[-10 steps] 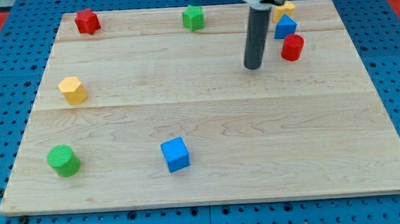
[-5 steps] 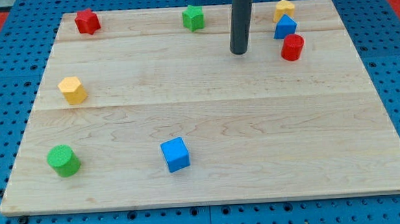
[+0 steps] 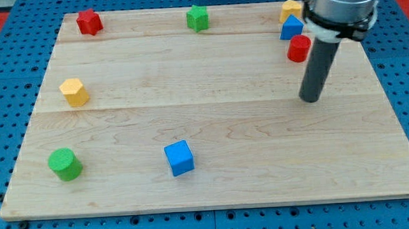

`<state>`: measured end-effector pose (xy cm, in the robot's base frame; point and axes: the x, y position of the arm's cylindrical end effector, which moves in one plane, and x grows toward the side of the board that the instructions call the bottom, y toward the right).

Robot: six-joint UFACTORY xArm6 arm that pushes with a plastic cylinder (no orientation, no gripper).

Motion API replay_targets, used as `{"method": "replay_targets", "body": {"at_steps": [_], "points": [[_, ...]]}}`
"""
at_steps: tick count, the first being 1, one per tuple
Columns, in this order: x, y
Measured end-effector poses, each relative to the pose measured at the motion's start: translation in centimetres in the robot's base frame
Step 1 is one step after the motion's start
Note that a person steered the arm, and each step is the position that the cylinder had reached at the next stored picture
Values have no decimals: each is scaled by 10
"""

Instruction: Slightly move the red circle towards the left of the blue triangle

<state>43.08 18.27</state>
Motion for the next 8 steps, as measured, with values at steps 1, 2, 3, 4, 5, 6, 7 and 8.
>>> {"method": "replay_targets", "body": {"at_steps": [1,2,3,4,5,6,7,8], "points": [[-54,50],[-88,37],[-91,32],[-97,38],[-101,38],[-104,38],[-106,38],[-106,31]]}}
